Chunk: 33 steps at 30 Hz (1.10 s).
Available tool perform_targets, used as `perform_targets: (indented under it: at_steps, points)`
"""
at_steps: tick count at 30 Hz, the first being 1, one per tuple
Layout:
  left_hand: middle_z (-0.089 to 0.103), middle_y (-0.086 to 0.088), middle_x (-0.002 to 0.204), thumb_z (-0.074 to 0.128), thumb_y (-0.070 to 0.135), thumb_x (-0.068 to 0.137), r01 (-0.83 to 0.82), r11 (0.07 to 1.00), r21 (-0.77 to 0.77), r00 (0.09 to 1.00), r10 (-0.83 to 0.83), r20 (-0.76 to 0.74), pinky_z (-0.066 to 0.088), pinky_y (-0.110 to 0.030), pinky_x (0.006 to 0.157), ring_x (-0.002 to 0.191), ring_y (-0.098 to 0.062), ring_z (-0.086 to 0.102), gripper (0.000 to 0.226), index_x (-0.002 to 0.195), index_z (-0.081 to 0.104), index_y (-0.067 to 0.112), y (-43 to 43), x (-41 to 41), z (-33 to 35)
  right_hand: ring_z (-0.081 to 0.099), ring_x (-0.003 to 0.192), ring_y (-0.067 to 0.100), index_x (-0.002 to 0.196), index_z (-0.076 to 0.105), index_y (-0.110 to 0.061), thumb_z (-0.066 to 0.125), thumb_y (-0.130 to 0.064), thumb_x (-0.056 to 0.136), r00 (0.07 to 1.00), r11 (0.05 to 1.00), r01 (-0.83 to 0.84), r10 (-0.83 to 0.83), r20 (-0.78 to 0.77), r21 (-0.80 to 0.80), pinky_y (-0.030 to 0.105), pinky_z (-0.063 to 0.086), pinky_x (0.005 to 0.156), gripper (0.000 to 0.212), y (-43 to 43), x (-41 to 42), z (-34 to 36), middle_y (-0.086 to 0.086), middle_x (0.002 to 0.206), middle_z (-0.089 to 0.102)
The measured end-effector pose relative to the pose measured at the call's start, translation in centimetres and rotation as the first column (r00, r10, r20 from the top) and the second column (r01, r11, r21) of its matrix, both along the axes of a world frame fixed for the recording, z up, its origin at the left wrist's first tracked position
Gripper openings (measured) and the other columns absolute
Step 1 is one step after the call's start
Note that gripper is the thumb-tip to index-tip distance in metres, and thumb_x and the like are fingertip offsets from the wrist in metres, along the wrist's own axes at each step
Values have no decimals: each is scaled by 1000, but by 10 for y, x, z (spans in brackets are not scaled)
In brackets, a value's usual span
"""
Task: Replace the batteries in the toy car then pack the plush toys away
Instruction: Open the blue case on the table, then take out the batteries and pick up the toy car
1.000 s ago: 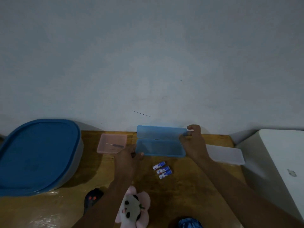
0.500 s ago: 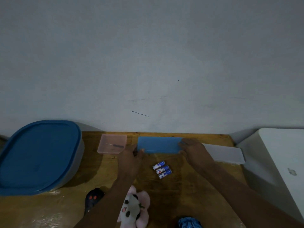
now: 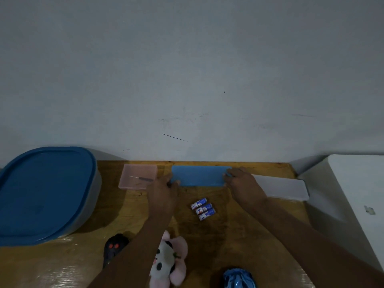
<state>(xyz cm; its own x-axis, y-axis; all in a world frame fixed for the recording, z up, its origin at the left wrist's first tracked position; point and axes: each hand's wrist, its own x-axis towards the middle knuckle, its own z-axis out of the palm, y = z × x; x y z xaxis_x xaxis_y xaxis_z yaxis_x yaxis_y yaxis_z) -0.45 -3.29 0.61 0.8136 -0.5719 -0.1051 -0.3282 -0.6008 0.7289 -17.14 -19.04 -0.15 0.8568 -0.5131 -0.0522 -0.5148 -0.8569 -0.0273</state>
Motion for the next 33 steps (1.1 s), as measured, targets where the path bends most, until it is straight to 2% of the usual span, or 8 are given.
perform_targets:
  at_steps: [4,8,10,12,14,20,26,33]
  points:
    - [71,-15,106,63,18,92,15,999,33,1000,-14,-20,53,-26,76,90,-22,67,36,125,61,4,-2,0,5,66,87,30,92,75,-6,91,-3,49,999,999,31,-30,-15,26,37,58,71,47,3,0,1,12,94,71]
    - [70,-9,105,62,18,92,40,994,97,999,-38,-18,50,-19,72,92,-19,66,33,123,62,7,3,-4,14,46,123,32,129,56,-4,58,-5,90,998,998,6,-2,-66,66,39,38,106,39,4,3,10,17,133,53]
    - [66,2,89,61,18,93,31,996,78,1000,-31,-3,45,-7,58,75,-6,62,23,114,64,9,10,-10,22,39,129,29,135,48,-7,50,-7,94,997,995,25,-18,-73,93,37,33,111,41,5,2,17,15,141,45]
    - [58,9,71,59,20,94,44,997,68,996,-49,72,37,-9,46,59,2,50,9,96,66,14,23,-14,31,38,131,29,136,47,-9,49,-5,93,999,991,42,-38,-38,124,38,34,110,43,9,2,22,15,144,42]
    - [60,6,70,58,21,94,35,997,69,987,-45,155,30,-10,50,58,-1,50,10,86,64,20,38,-14,40,40,128,28,134,49,-10,51,-8,93,999,991,41,-43,12,131,40,38,107,41,19,6,29,13,140,46]
    - [71,-4,102,62,20,91,-126,990,64,979,113,170,50,-25,76,87,-16,63,23,113,67,14,95,19,44,46,124,24,130,54,-13,49,-23,97,978,961,-127,80,192,247,32,32,105,35,70,50,44,6,133,54]
    - [67,-2,95,59,15,89,-41,984,171,996,26,88,49,-26,71,85,-17,61,9,97,63,14,112,57,26,49,116,27,124,57,-9,47,-17,96,954,942,-212,142,263,259,33,36,98,30,115,106,42,10,125,57]
    - [67,1,99,55,6,91,15,999,33,1000,-16,12,42,-18,72,85,-11,60,19,108,62,14,106,86,-10,57,107,38,118,62,-2,58,-14,86,940,938,-253,180,290,237,42,47,93,35,131,155,23,20,115,63]
